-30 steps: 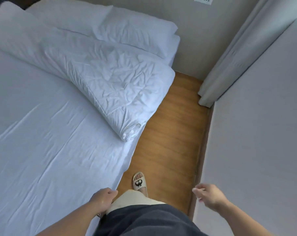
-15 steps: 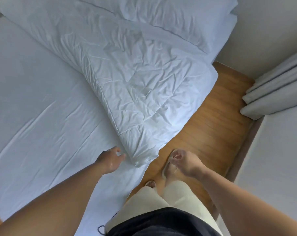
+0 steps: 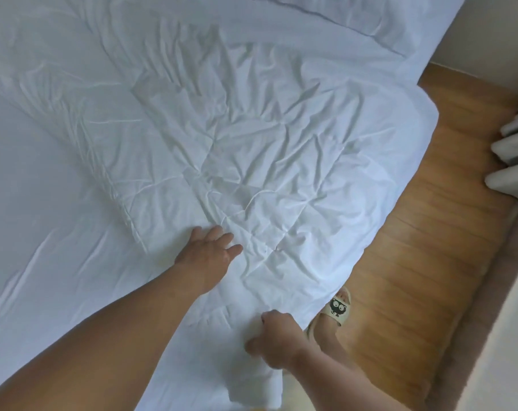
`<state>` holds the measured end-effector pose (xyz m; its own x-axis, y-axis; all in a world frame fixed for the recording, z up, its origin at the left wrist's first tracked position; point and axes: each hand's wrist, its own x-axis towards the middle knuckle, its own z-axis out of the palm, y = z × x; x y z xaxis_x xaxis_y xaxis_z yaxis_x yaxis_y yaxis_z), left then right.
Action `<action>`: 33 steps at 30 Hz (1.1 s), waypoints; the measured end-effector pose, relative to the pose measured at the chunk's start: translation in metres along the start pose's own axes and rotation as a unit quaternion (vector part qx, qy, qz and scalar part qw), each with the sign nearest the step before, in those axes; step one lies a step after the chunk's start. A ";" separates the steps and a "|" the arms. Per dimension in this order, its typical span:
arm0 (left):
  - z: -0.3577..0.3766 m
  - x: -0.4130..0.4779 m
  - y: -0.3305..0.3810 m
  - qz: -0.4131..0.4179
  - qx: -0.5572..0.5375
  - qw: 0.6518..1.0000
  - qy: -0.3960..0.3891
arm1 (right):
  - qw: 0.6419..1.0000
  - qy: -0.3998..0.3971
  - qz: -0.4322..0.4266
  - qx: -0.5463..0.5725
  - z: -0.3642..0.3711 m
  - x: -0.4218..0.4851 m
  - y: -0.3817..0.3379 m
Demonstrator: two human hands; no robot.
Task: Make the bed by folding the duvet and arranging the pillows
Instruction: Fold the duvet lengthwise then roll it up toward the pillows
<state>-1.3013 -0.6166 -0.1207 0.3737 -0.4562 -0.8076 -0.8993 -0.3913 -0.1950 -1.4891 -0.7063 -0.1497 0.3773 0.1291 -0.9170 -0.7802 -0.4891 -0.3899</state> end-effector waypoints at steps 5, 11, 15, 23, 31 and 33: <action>-0.026 0.028 -0.038 0.043 0.027 0.997 -0.066 | 0.998 0.026 -0.061 -0.010 -0.077 -0.036 0.015; -0.133 0.029 -0.076 0.091 -0.162 0.953 0.240 | 0.979 0.184 -0.077 0.033 -0.220 -0.117 0.032; -0.214 0.051 -0.074 0.068 -0.207 0.880 0.421 | 0.938 0.328 -0.096 0.059 -0.294 -0.145 0.043; -0.280 0.143 -0.039 -0.010 -0.199 0.933 0.299 | 0.964 0.251 -0.088 0.006 -0.408 -0.094 0.088; -0.370 0.270 -0.024 -0.077 -0.206 0.898 0.381 | 0.964 0.250 -0.086 0.010 -0.577 -0.028 0.126; -0.350 0.303 -0.010 -0.091 -0.205 0.913 0.341 | 0.976 0.207 -0.065 -0.031 -0.583 0.010 0.134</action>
<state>-1.0995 -1.0309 -0.1689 0.6887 -0.6902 -0.2219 -0.6998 -0.7129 0.0456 -1.2988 -1.2734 -0.1623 0.6495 -0.1592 -0.7435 -0.6857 -0.5452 -0.4823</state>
